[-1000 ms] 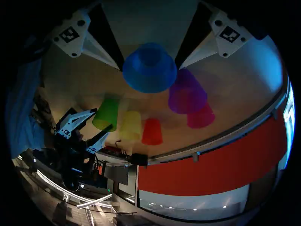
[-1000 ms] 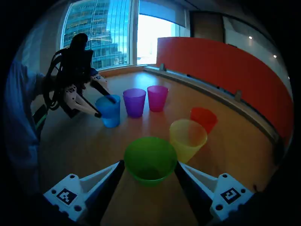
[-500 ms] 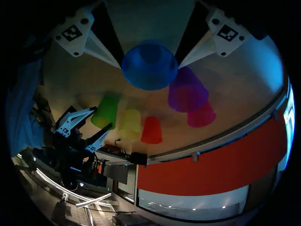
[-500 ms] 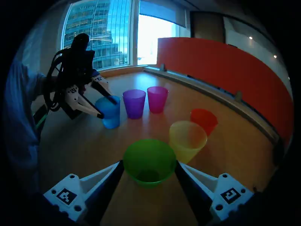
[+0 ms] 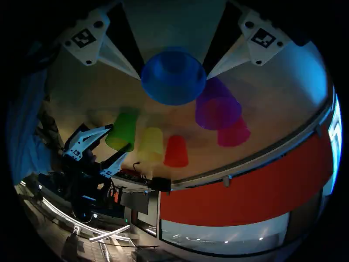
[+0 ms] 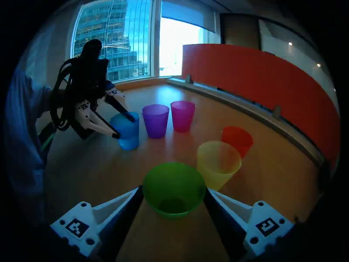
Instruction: Pour water
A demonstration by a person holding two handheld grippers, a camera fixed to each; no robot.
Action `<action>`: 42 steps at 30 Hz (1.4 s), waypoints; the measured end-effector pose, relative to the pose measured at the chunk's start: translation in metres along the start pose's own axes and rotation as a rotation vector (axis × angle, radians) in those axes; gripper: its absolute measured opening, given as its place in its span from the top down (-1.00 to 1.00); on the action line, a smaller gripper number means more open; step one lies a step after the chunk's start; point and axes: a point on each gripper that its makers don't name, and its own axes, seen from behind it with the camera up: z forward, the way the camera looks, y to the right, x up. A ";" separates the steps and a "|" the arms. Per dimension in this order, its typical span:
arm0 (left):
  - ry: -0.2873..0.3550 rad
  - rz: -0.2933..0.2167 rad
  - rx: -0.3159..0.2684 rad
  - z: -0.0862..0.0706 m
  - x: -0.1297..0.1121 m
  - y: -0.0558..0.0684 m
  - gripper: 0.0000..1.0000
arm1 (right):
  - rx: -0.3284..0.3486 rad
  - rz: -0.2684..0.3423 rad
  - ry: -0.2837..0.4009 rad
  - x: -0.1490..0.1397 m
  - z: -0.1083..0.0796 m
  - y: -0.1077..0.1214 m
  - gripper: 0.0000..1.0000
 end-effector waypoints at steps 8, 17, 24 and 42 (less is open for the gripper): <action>0.003 0.004 0.004 0.000 0.000 0.000 -0.75 | -0.012 -0.007 0.000 -0.001 0.003 0.002 -0.89; 0.012 0.006 -0.001 -0.001 0.001 0.003 -0.74 | -0.005 0.001 0.014 0.004 0.002 -0.002 -0.83; 0.039 0.008 -0.003 -0.004 0.008 0.007 -0.74 | -0.009 0.001 0.042 0.017 -0.003 -0.004 -0.83; 0.201 0.017 0.056 -0.037 0.070 -0.001 -0.74 | -0.035 -0.011 0.184 0.076 -0.025 -0.005 -0.82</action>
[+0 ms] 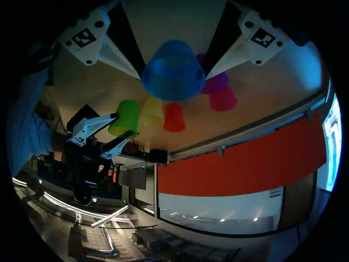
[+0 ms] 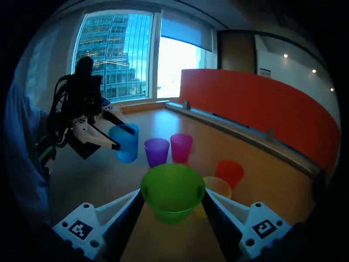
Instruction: Pour water
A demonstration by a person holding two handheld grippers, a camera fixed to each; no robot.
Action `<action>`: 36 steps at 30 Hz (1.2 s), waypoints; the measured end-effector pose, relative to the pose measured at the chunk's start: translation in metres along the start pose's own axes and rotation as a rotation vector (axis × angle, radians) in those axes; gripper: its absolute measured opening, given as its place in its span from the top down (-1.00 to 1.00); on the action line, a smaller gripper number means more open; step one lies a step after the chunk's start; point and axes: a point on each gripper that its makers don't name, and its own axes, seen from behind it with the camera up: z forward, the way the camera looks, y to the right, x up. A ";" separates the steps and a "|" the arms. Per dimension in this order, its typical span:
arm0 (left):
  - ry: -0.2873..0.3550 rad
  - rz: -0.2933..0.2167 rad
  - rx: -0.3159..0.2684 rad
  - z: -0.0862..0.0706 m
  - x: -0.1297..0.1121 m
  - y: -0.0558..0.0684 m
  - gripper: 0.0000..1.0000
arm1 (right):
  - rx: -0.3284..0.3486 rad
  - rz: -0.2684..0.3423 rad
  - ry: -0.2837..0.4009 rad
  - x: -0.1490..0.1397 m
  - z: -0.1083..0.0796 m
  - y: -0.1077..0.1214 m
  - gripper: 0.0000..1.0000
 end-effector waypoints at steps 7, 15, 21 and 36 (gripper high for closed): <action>0.066 0.006 0.023 -0.008 0.028 -0.003 -0.74 | -0.012 -0.011 0.071 0.031 -0.005 0.002 -0.82; 0.120 0.016 0.034 -0.013 0.050 -0.003 -0.74 | -0.023 -0.030 0.147 0.064 -0.008 0.001 -0.82; 0.163 0.022 0.040 -0.019 0.067 -0.003 -0.74 | -0.027 -0.036 0.195 0.084 -0.008 -0.001 -0.82; 0.228 0.040 0.045 -0.030 0.096 -0.002 -0.74 | -0.040 -0.051 0.264 0.120 -0.009 -0.002 -0.82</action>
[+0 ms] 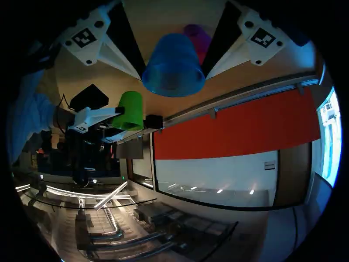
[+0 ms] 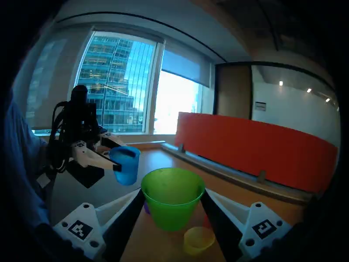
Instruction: Pour water
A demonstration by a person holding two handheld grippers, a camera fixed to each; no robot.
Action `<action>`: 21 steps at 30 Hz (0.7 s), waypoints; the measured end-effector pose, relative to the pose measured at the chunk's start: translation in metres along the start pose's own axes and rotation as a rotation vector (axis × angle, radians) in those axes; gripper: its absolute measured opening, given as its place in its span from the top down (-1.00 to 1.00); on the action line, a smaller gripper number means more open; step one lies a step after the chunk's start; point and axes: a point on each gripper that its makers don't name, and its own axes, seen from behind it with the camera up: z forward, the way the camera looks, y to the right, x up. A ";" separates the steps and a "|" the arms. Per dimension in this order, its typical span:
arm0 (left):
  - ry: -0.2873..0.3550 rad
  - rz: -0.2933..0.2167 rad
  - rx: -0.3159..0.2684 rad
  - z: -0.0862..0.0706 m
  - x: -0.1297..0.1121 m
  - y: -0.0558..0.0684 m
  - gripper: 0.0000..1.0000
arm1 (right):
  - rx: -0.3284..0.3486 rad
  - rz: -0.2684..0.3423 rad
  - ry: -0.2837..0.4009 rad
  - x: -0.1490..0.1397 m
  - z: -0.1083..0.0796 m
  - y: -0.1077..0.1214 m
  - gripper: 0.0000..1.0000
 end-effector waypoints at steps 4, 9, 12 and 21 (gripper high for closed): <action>0.005 0.004 -0.004 0.000 0.003 0.001 -0.74 | 0.002 0.002 0.011 0.005 0.001 -0.001 -0.83; 0.013 0.017 -0.004 0.001 0.007 0.001 -0.74 | 0.002 0.007 0.023 0.011 0.002 -0.001 -0.83; 0.019 0.024 -0.004 0.001 0.011 0.001 -0.74 | 0.003 0.008 0.027 0.013 0.002 -0.001 -0.83; 0.031 0.050 0.006 0.002 0.020 -0.002 -0.74 | 0.006 0.009 0.026 0.015 0.002 0.000 -0.83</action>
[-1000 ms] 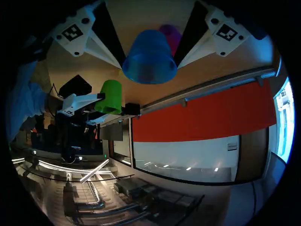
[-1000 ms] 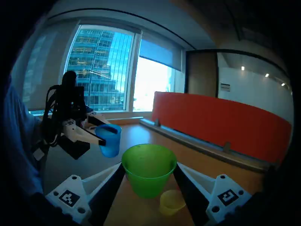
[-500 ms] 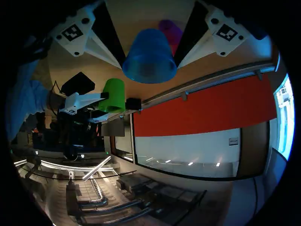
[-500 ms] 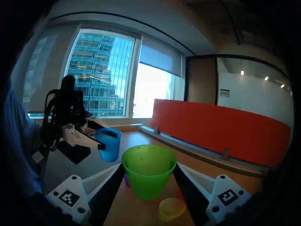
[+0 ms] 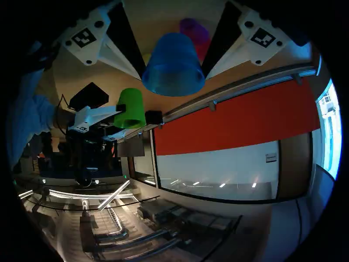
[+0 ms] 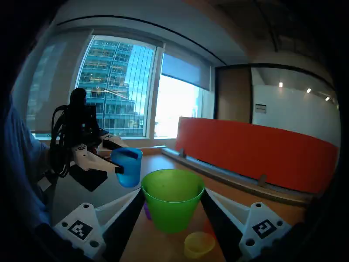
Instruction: Pour water
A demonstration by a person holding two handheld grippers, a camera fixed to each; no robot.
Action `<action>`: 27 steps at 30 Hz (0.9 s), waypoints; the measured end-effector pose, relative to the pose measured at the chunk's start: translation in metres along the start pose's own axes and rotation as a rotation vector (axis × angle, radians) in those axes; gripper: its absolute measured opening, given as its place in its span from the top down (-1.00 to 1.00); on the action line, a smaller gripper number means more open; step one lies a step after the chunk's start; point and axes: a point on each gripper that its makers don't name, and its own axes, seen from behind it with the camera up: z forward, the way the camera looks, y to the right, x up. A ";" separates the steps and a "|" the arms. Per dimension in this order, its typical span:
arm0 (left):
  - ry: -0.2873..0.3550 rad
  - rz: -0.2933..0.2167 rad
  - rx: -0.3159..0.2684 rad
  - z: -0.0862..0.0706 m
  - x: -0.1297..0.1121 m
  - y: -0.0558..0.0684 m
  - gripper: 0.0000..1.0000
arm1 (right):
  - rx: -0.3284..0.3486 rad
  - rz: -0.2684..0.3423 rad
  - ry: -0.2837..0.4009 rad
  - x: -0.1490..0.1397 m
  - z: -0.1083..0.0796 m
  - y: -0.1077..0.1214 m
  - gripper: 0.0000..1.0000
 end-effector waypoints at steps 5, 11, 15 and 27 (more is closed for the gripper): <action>0.010 0.035 0.024 0.000 0.006 -0.006 -0.74 | 0.001 0.001 0.003 0.002 0.001 -0.001 -0.82; 0.017 0.098 0.045 0.000 0.016 -0.010 -0.74 | 0.018 0.004 0.006 0.001 0.003 -0.008 -0.82; 0.023 0.147 0.055 0.000 0.024 -0.010 -0.74 | 0.033 0.006 0.009 0.001 0.005 -0.013 -0.82; 0.036 0.334 0.090 0.001 0.052 -0.007 -0.74 | 0.068 0.023 0.014 -0.005 0.014 -0.025 -0.82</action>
